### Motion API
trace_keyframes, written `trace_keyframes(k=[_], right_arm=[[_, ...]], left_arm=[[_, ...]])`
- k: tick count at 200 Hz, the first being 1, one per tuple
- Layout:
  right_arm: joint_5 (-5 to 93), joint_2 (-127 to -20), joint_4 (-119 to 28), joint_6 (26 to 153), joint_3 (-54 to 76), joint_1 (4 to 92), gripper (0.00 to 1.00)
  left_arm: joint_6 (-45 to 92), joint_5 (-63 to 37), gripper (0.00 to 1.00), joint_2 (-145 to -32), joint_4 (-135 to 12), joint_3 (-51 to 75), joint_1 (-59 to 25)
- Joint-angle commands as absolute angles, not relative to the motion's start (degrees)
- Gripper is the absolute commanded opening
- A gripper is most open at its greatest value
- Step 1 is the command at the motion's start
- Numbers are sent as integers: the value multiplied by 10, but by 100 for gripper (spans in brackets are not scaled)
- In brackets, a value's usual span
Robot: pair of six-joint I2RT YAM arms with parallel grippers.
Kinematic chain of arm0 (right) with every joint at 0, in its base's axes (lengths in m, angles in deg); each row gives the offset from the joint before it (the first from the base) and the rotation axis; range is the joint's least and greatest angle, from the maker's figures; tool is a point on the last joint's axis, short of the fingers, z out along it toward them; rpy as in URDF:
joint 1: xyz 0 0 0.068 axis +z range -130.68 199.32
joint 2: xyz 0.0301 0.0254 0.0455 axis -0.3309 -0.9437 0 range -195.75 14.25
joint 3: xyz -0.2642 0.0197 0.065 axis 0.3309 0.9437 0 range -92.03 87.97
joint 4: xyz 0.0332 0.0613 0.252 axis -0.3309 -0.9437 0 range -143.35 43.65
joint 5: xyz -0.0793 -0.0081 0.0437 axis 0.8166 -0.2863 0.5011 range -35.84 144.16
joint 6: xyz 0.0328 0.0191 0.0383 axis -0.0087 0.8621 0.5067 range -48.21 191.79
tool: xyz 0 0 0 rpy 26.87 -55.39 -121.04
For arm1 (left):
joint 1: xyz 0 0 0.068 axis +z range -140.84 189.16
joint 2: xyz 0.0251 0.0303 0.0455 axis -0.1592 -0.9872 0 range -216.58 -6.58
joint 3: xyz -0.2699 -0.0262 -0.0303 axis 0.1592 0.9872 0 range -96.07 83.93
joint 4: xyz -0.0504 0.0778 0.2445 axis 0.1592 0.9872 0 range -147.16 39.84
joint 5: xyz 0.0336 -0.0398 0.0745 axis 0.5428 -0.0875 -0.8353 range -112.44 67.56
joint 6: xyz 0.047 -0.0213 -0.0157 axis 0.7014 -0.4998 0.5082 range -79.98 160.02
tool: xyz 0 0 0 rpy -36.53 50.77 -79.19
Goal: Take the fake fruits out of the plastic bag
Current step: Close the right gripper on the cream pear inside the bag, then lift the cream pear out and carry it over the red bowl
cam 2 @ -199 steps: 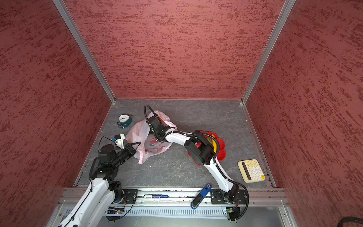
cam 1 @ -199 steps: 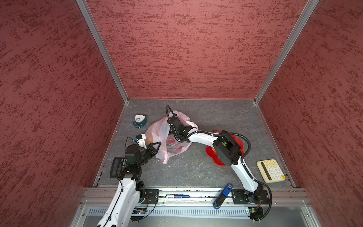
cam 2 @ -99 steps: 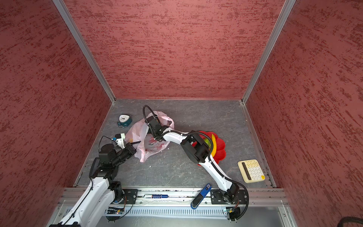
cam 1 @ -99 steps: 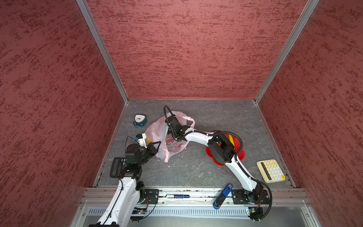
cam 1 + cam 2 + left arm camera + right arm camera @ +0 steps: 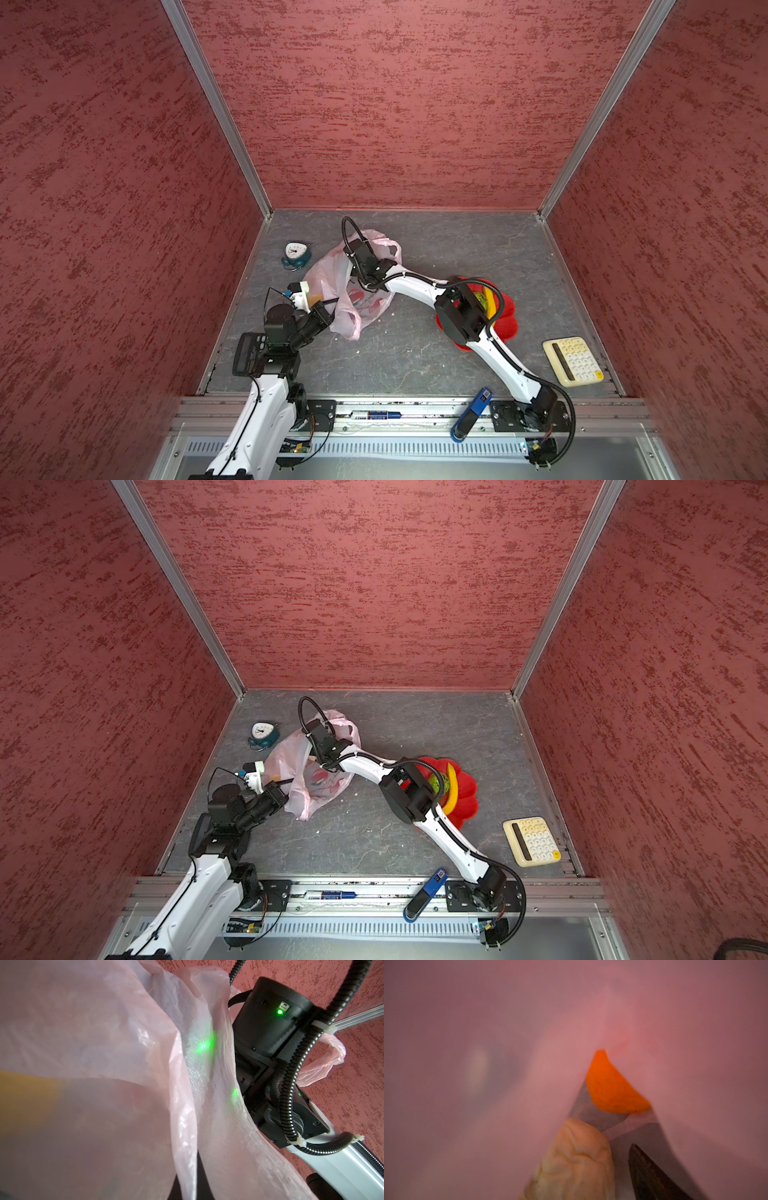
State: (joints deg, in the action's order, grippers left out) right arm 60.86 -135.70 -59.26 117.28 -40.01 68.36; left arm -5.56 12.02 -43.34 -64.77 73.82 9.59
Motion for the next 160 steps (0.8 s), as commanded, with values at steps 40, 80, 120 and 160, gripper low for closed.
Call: trace_keyframes(k=[40,80,120,160], right_arm=[[614,-1379,-609,1187,-427,677,70],[614,-1378,-612,1188,-428,678,62],[608,-1372,-611,1185,-422,677,46],[606,-1315,-551,1181,-337,677,29]], left_arm=[[-49,135,1,-439,-672,749,102],[-49,136,1,-439,-673,749,104],[-52,135,1,-438,-673,749,106],[-58,131,1,-438,-681,753,109]])
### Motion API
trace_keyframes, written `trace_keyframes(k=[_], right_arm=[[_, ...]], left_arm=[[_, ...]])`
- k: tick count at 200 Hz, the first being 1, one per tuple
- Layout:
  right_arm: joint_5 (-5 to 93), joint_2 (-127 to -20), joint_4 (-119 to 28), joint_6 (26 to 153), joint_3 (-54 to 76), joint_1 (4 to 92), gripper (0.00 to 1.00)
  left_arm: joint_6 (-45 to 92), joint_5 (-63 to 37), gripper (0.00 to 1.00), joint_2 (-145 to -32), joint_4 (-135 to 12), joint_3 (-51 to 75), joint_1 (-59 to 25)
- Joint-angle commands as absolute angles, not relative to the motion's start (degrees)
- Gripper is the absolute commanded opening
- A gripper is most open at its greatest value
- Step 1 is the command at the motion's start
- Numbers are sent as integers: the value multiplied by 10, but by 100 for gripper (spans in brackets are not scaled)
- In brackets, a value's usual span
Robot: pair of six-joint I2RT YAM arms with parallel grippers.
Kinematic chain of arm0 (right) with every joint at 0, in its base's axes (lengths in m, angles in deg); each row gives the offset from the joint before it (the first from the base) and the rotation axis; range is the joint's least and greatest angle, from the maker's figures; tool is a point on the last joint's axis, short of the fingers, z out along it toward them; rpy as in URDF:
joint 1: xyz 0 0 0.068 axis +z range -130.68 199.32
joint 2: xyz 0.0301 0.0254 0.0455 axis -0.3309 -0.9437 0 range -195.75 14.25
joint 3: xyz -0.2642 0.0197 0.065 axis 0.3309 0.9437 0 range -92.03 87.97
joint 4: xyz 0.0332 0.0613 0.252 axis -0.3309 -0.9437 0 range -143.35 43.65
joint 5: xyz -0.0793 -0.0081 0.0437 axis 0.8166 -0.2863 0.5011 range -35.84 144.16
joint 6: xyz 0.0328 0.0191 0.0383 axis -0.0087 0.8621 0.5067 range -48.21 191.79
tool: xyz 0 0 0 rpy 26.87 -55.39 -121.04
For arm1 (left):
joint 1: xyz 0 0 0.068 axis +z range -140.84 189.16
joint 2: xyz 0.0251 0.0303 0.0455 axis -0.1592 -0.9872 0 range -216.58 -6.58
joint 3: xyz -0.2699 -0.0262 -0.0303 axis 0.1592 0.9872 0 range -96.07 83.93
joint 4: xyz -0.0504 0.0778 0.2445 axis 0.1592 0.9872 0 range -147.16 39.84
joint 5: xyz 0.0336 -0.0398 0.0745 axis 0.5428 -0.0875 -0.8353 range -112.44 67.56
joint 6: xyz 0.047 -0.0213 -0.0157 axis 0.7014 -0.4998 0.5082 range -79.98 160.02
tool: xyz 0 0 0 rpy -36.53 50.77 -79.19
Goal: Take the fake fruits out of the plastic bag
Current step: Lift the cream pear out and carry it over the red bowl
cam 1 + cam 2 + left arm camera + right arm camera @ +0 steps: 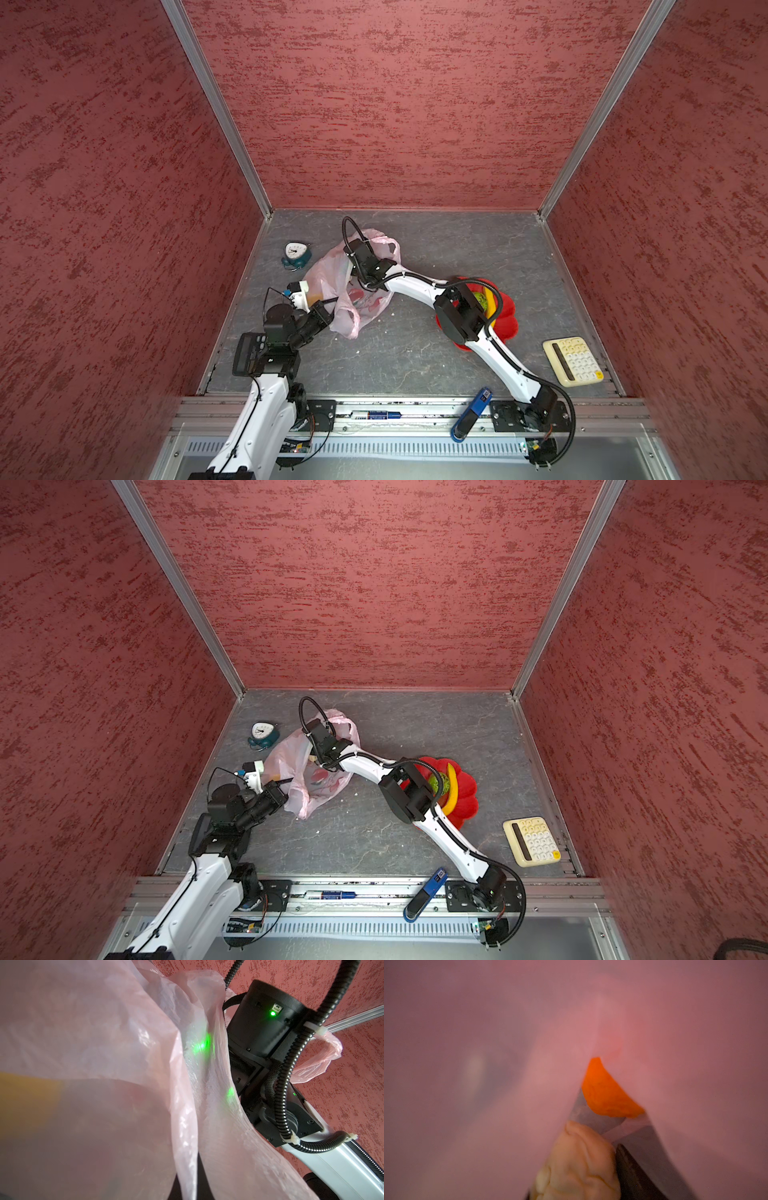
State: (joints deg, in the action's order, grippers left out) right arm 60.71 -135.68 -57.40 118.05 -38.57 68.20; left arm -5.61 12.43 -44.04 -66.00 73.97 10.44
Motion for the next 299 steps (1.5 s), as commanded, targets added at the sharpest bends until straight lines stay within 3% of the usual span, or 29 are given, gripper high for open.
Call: trace_keyframes(k=[1,49,107,148,241,299], right_arm=[[606,-1313,-549,1182,-334,677,28],[596,-1212,-473,1166,-196,681,21],[625,-1038,-419,1148,24,685,19],[604,-944,-425,1129,108,687,19],[533,-746,-571,1058,170,705,18],[672,-567,-753,1051,191,698,19]], left_arm=[[-59,131,1,-438,-682,752,108],[-63,125,1,-448,-704,751,110],[-47,126,1,-511,-765,733,113],[-49,134,1,-544,-805,721,115],[-38,124,1,-511,-763,726,114],[-39,120,1,-509,-757,723,115]])
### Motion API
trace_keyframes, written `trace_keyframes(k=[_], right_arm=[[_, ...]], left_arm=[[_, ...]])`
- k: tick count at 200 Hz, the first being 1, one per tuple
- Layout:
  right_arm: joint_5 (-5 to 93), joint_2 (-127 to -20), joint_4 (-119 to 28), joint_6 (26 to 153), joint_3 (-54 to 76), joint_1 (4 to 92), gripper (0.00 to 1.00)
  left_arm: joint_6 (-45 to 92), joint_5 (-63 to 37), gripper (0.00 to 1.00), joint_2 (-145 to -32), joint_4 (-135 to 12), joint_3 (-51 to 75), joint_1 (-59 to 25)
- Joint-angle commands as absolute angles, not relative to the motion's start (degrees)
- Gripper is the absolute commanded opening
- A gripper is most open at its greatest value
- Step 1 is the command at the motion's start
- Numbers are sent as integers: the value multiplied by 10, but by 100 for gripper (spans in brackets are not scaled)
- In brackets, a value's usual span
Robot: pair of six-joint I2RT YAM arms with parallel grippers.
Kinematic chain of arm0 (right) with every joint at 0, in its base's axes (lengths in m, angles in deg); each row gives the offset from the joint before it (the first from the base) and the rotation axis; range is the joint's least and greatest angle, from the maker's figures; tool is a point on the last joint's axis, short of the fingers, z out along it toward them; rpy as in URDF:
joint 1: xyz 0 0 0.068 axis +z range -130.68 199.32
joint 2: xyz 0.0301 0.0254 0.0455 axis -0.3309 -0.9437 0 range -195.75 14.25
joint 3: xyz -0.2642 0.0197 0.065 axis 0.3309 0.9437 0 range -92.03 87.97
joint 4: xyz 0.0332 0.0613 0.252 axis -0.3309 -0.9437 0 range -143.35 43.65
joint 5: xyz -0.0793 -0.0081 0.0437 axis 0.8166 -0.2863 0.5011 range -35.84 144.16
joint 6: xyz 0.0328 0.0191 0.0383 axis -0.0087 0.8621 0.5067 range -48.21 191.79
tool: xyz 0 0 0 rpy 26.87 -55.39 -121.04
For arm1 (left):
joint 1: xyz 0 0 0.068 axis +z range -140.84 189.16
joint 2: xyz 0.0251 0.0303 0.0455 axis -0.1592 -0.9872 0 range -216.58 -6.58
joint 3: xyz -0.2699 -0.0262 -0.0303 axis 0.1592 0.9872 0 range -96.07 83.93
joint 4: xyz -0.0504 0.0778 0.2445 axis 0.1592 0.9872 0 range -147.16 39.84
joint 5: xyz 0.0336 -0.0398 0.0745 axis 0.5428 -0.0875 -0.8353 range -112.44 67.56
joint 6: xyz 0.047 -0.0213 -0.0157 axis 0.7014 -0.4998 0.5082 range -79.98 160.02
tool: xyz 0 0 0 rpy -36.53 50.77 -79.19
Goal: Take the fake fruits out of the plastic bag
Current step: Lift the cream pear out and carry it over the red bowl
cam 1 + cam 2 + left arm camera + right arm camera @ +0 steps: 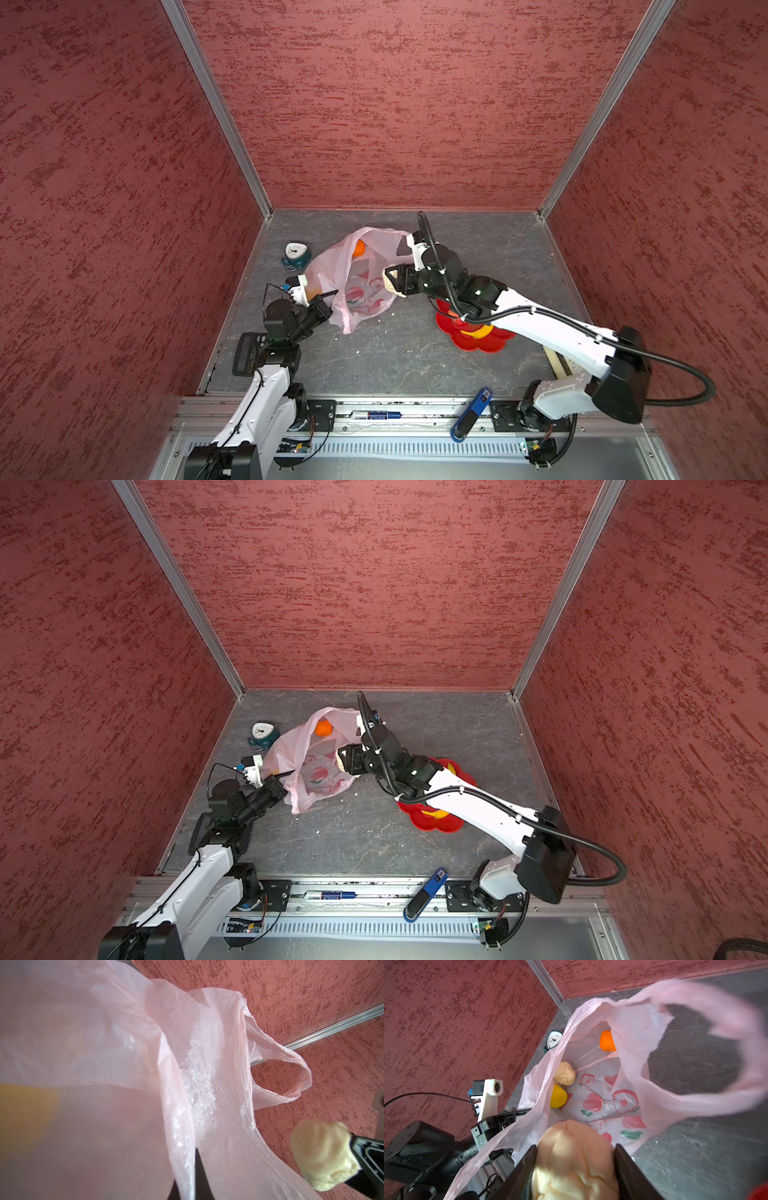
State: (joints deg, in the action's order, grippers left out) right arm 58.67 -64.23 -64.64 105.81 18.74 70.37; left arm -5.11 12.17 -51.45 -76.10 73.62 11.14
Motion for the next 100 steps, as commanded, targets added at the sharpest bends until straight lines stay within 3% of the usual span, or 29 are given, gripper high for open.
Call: trace_keyframes(k=[1,47,100], right_arm=[[676,-565,-756,1052,192,698,19],[774,-448,-885,1107,254,662,19],[771,-379,-913,1215,415,589,20]], left_arm=[[-39,120,1,-509,-757,723,115],[-38,116,1,-511,-757,724,115],[-37,116,1,-507,-750,724,114]])
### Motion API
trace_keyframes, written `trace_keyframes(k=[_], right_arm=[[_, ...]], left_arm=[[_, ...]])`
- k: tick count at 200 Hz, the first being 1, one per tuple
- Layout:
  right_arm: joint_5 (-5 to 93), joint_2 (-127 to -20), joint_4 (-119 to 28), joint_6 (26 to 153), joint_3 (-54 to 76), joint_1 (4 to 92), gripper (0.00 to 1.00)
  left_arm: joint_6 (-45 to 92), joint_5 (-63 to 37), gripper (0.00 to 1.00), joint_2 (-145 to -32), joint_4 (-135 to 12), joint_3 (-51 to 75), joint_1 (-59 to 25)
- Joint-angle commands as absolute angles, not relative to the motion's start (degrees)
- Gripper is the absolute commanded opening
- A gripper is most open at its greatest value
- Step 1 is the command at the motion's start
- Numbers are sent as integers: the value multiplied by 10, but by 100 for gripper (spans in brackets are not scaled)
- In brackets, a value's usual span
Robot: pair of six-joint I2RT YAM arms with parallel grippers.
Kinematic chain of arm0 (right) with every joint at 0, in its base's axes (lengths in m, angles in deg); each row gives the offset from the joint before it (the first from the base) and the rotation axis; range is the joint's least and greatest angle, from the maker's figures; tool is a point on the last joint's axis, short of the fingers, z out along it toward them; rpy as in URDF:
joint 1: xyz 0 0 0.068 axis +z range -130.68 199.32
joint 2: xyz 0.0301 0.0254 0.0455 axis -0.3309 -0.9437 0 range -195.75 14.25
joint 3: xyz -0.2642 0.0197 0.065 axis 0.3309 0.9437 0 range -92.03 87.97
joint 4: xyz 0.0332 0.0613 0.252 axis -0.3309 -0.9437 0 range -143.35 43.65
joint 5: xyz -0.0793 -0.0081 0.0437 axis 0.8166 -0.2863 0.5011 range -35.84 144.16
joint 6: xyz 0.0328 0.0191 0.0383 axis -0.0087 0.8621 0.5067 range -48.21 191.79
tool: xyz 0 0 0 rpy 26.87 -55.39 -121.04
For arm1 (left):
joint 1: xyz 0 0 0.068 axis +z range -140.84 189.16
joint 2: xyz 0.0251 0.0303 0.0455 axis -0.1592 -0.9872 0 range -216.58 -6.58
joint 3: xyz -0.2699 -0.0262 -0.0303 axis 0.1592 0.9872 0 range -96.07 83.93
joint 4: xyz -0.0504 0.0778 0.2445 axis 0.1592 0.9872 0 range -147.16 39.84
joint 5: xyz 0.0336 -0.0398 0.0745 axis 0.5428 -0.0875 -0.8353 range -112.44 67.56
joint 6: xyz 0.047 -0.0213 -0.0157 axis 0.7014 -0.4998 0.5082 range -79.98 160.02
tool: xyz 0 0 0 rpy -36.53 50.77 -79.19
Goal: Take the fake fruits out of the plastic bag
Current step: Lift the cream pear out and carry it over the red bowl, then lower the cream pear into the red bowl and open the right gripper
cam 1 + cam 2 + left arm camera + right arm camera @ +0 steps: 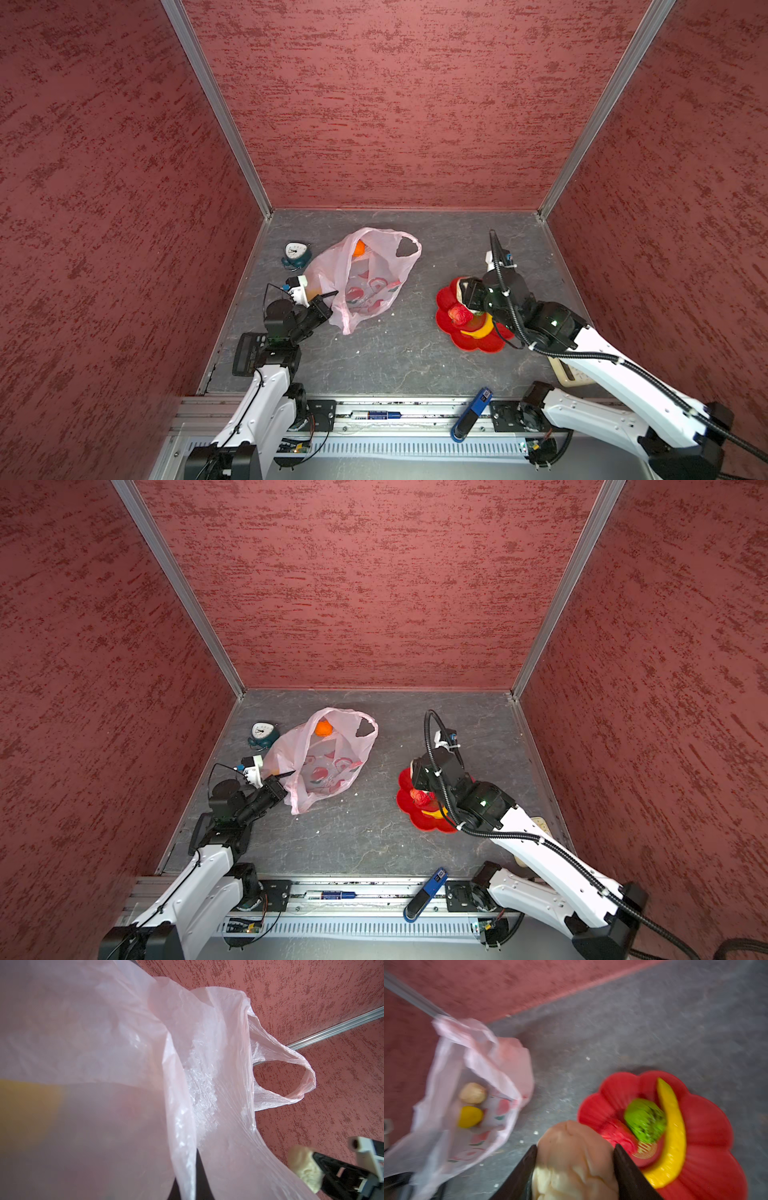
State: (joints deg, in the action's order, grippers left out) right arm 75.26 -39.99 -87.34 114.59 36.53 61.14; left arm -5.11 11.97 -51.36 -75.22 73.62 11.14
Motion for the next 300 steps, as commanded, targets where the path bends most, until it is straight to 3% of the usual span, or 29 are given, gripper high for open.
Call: trace_keyframes(k=[1,92,194,231,273,300], right_arm=[[771,-378,-913,1216,418,588,20],[725,-398,-825,1249,549,509,23],[715,-428,-786,1247,573,482,30],[713,-431,-776,1247,578,479,41],[718,-431,-780,1245,576,478,61],[721,-429,-781,1239,572,478,67]], left_arm=[[-37,117,1,-508,-750,724,114],[-36,118,1,-510,-748,724,115],[-35,117,1,-512,-748,727,114],[-35,118,2,-512,-750,727,114],[-36,117,1,-511,-750,731,115],[-36,117,2,-509,-748,730,114]])
